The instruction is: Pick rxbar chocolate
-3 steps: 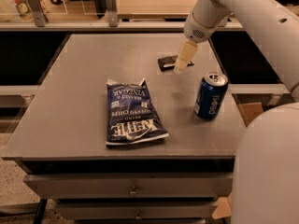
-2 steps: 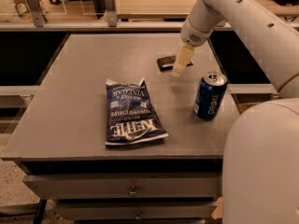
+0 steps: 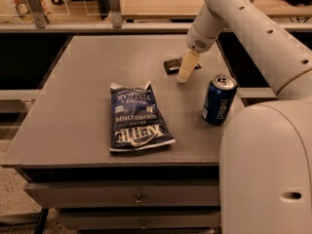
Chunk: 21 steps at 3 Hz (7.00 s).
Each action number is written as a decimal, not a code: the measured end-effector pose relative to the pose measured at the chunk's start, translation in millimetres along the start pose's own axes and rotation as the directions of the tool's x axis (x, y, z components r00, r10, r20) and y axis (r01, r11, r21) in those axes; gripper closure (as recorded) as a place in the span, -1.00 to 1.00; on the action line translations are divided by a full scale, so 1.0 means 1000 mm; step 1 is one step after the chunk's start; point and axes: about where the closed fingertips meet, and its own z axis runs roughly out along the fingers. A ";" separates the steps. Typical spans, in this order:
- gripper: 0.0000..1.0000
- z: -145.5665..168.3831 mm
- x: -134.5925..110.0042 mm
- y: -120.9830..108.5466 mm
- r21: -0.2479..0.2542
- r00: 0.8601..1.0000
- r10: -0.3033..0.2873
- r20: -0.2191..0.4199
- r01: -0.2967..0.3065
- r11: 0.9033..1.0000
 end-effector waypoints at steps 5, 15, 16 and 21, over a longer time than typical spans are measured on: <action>1.00 -0.003 -0.001 0.000 -0.024 1.000 -0.009 -0.002 0.009 1.000; -1.00 -0.023 0.009 -0.022 0.085 1.000 0.027 -0.002 -0.026 0.996; -0.66 -0.016 0.013 -0.022 0.071 0.999 0.038 -0.009 -0.037 0.997; 0.56 -0.005 0.018 -0.018 0.025 0.999 0.044 -0.022 -0.044 0.999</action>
Offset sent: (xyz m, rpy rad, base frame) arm 0.0038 0.0021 -0.0012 0.0036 0.0187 0.0283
